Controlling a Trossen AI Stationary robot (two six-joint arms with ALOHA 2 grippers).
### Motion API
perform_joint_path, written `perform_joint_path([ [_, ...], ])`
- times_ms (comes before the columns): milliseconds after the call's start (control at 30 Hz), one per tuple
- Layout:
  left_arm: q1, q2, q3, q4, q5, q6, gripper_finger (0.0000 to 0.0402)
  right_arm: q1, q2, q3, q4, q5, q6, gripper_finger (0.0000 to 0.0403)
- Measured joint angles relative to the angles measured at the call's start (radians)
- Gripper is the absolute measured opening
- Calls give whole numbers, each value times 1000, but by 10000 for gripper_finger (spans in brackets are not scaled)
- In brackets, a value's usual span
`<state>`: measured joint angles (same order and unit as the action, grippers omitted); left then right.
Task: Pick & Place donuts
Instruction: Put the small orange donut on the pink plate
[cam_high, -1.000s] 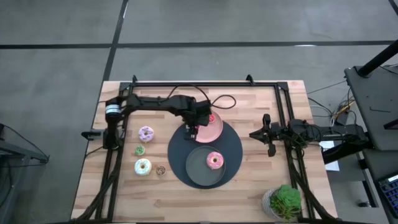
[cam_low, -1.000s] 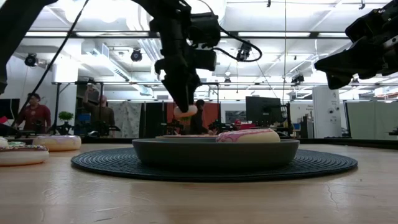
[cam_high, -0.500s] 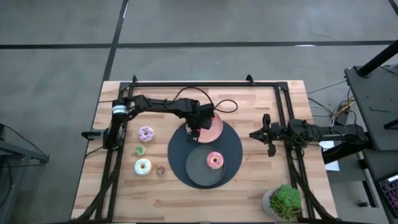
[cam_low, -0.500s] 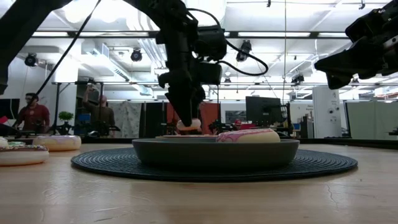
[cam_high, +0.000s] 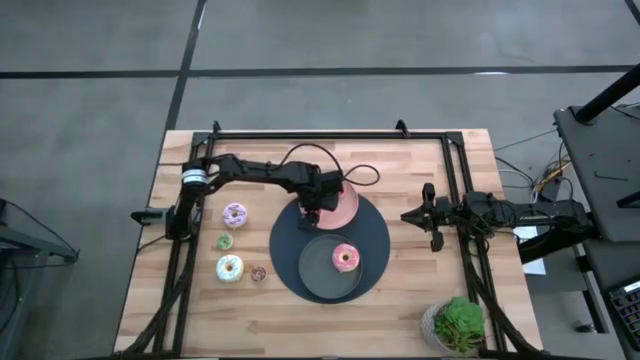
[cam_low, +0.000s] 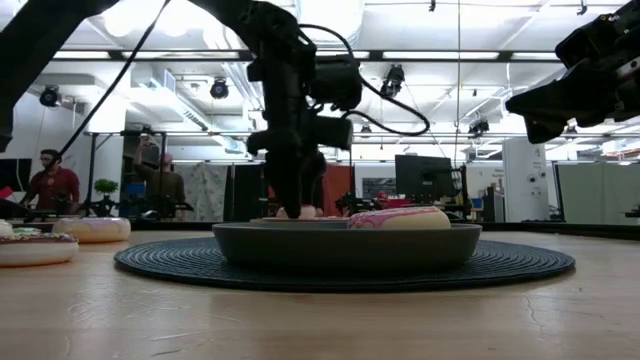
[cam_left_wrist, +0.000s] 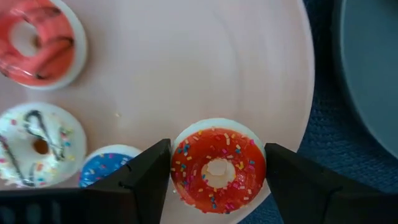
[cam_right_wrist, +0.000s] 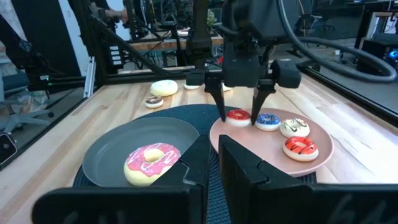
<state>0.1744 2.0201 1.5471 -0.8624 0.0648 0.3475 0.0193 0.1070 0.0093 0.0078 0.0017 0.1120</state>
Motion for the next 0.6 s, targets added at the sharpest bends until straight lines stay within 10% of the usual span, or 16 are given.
perform_joint_path([
  [600, -2, 0, -29, 25, -2, 0, 222, 0, 0, 0, 0, 0, 0, 29],
])
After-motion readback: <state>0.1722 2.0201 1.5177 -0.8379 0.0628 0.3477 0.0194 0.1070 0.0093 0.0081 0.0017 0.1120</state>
